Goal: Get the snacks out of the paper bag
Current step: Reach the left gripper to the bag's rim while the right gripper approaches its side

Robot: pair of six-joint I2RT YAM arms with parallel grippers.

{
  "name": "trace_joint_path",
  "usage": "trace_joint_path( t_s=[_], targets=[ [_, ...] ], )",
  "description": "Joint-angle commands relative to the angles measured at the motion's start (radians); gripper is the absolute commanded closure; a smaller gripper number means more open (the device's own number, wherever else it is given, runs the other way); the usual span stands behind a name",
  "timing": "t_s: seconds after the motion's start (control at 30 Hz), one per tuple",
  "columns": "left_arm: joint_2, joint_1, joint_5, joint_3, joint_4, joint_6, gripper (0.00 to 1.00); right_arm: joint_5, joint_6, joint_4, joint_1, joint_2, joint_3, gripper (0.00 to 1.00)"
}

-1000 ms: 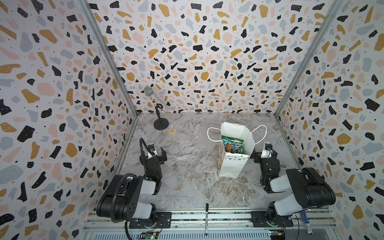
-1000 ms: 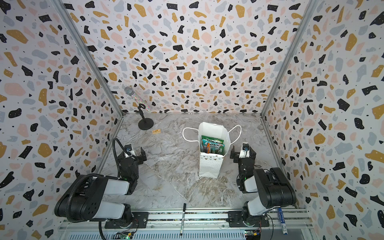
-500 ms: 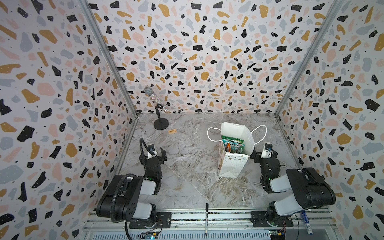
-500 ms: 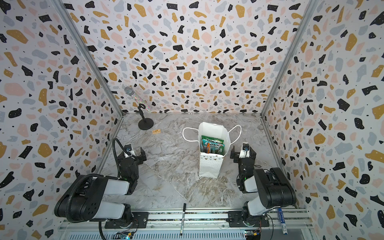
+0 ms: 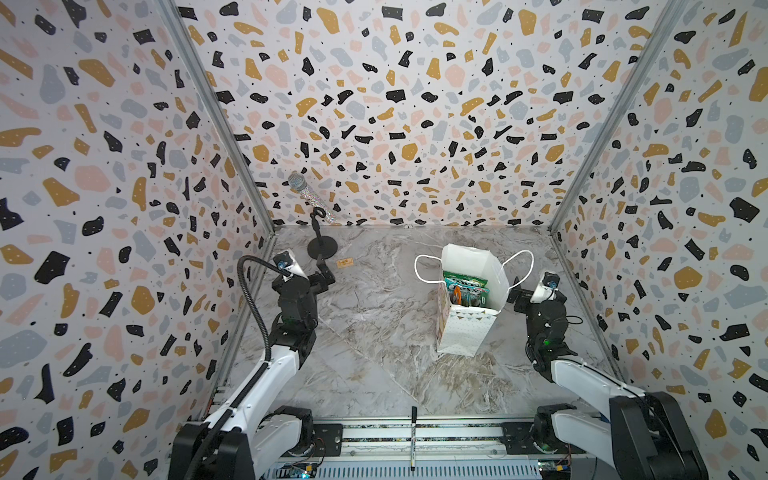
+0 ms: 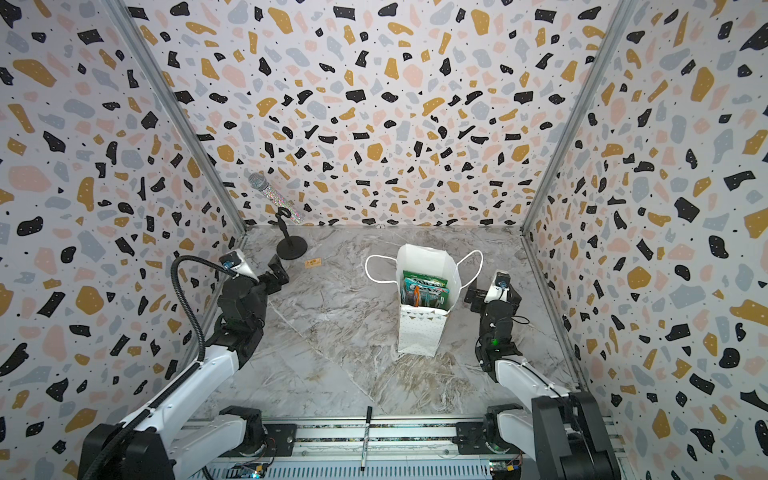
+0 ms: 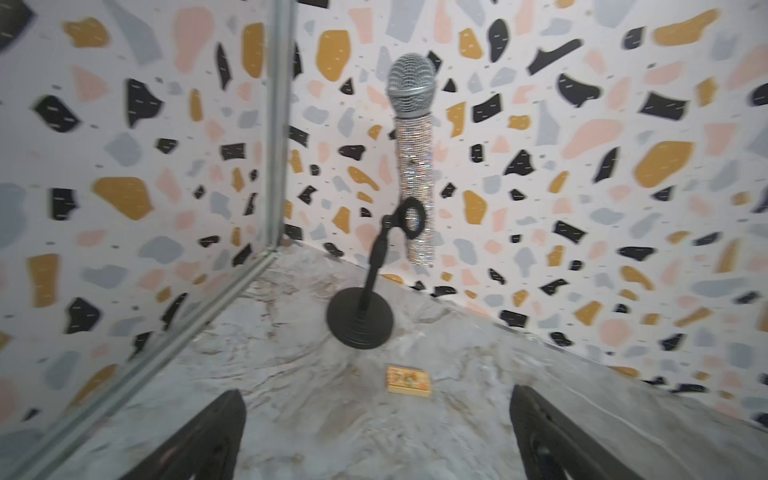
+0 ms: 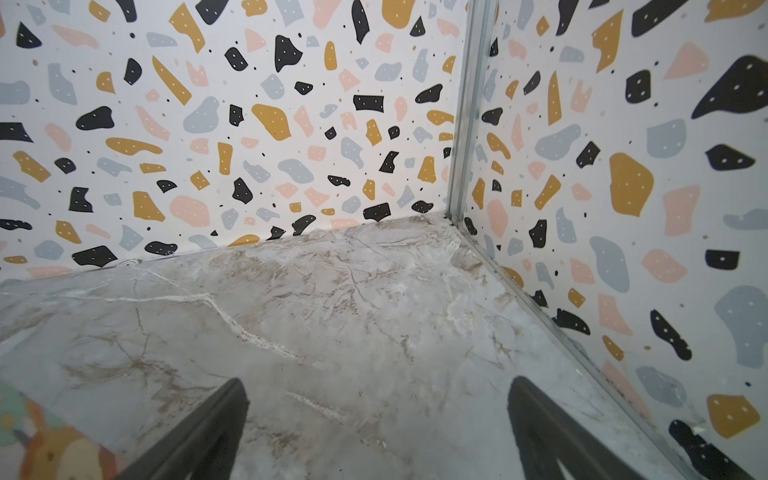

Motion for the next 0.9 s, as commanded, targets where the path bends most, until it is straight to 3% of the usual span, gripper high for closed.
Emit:
trace_joint_path(
  t_s=[0.0, 0.07, 0.2, 0.4, 0.53, 0.77, 0.87],
  targets=[
    [-0.041, -0.089, 0.201, 0.073, -0.175, -0.136, 0.00, -0.060, 0.143, -0.265, 0.003, -0.074, 0.031, 0.01],
    [-0.053, -0.155, 0.262, 0.103, -0.170, -0.165, 0.01, -0.130, 0.160, -0.308, 0.005, -0.113, 0.034, 0.01],
    [-0.038, -0.312, 0.244, 0.194, -0.206, -0.197, 0.05, -0.220, 0.176, -0.361, 0.013, -0.189, 0.019, 0.01],
    [0.038, -0.452, 0.328, 0.263, -0.098, -0.277, 0.11, -0.272, 0.157, -0.367, 0.016, -0.245, -0.002, 0.01],
    [0.119, -0.511, 0.351, 0.326, -0.086, -0.275, 0.16, -0.295, 0.149, -0.367, 0.017, -0.238, 0.006, 0.01],
    [0.233, -0.520, 0.371, 0.379, -0.012, -0.316, 0.25, -0.320, 0.145, -0.366, 0.018, -0.230, 0.014, 0.01],
    [0.280, -0.520, 0.382, 0.406, 0.007, -0.334, 0.34, -0.328, 0.144, -0.365, 0.018, -0.226, 0.014, 0.01]
  ],
)
